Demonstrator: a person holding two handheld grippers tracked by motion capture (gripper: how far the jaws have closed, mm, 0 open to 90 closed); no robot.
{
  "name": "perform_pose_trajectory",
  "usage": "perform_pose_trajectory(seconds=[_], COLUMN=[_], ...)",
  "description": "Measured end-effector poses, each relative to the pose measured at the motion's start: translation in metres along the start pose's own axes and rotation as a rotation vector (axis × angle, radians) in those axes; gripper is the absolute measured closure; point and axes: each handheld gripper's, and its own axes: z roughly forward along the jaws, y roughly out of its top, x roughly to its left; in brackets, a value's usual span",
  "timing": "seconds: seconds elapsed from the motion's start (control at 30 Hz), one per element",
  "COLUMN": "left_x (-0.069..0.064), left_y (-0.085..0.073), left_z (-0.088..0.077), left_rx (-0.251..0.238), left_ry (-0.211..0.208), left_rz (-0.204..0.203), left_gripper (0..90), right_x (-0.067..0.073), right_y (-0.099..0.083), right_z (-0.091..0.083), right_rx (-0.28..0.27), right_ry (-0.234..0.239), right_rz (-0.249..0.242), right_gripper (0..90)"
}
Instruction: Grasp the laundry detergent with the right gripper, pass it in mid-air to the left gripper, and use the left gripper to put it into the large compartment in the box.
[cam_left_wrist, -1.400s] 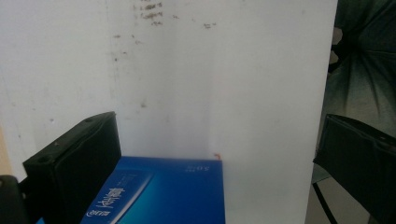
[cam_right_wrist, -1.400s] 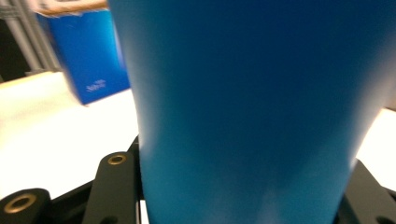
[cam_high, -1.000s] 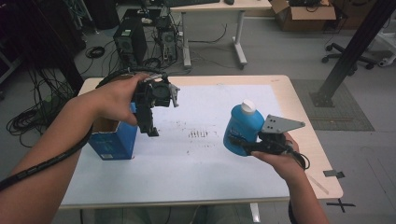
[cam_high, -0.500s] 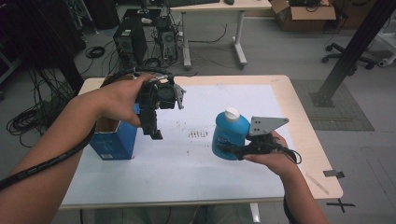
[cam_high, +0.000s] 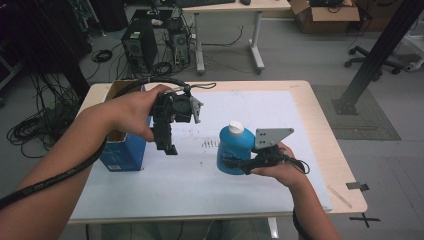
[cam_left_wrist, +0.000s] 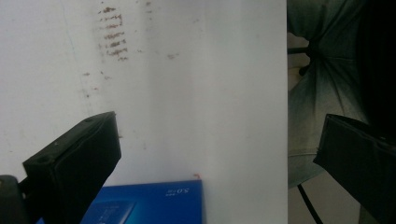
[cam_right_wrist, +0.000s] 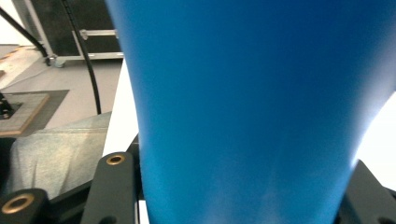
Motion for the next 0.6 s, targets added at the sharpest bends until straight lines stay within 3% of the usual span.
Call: perform_pose_trajectory(seconds=[0.6], left_x=[-0.01], left_y=[0.004], left_z=[0.009], left_rx=[0.02], left_ry=[-0.005], left_rz=[0.016], left_gripper=[0.2], right_x=[0.006], right_y=[-0.005], right_z=[0.044], right_rx=[-0.012], right_ry=[0.094], right_rz=[-0.021], right_gripper=[45.0])
